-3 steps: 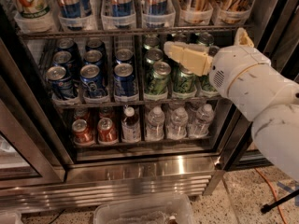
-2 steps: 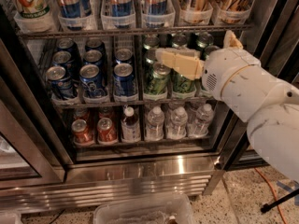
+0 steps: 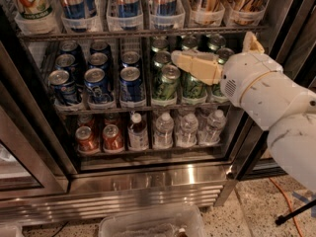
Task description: Pick orange can from top shelf of fridge
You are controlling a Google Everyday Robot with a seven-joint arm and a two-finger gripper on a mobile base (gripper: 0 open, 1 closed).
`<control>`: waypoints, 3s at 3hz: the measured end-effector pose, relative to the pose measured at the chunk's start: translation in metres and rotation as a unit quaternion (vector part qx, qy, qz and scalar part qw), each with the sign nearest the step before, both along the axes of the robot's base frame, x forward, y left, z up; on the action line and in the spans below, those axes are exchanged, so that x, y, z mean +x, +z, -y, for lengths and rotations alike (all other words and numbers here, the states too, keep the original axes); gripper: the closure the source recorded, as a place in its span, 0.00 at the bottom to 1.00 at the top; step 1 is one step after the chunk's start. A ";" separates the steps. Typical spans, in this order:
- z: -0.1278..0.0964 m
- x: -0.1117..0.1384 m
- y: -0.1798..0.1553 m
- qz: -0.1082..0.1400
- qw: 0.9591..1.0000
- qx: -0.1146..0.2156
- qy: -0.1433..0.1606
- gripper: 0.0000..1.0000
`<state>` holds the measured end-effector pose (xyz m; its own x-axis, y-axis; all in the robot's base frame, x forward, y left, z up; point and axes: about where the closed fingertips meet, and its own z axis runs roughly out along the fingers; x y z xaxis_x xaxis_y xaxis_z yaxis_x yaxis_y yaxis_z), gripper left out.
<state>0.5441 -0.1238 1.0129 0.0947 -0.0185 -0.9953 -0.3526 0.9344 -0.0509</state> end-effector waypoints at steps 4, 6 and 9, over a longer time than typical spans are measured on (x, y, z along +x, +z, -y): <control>0.018 0.002 0.016 0.027 0.999 -0.031 0.013 0.00; 0.026 0.000 0.017 0.029 0.999 -0.013 0.002 0.00; 0.021 0.019 0.038 0.011 1.000 -0.027 0.003 0.00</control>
Offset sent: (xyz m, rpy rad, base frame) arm -0.0014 -0.0135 0.0154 -0.1248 -0.0697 0.0328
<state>0.5631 -0.1449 1.0513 0.1159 -0.0705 -0.9908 -0.3565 0.9280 -0.1078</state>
